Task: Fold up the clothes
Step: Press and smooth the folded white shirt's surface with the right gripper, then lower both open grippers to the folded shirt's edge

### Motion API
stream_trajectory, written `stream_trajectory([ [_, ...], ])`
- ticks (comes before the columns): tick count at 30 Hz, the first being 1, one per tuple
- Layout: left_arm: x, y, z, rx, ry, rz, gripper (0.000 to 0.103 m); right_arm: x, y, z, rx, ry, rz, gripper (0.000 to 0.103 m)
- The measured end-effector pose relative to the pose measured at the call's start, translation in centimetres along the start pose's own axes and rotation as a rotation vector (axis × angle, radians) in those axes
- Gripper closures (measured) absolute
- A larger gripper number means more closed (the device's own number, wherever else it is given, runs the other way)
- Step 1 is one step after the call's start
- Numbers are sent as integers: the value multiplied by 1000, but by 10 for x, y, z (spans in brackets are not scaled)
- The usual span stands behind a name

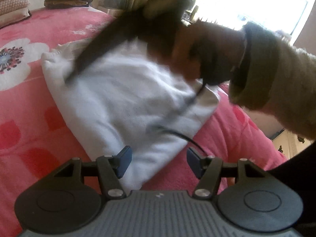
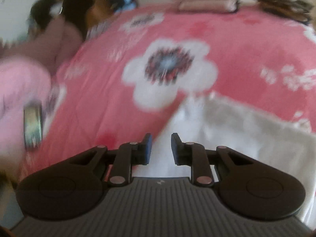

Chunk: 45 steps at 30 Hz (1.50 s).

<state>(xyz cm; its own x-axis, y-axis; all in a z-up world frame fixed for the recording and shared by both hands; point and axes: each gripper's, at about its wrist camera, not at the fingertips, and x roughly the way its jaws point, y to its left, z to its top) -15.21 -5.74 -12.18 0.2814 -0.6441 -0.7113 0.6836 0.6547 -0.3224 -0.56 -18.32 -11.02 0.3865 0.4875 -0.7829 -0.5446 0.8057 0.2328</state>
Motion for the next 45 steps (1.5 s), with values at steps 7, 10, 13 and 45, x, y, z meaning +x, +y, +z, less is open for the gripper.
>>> stream_trajectory([
  [7, -10, -1, -4, 23, 22, 7, 40, -29, 19, -14, -10, -89, -16, 83],
  [10, -17, 2, -7, 38, 28, 7, 39, -43, 27, -32, -63, -103, 78, 82],
  [13, -18, 5, -8, 37, 39, 23, 39, -17, 31, -60, -129, -48, 14, 82],
  [45, 11, 28, 45, -138, 165, 376, 21, -103, 17, -147, 225, -197, -450, 80],
])
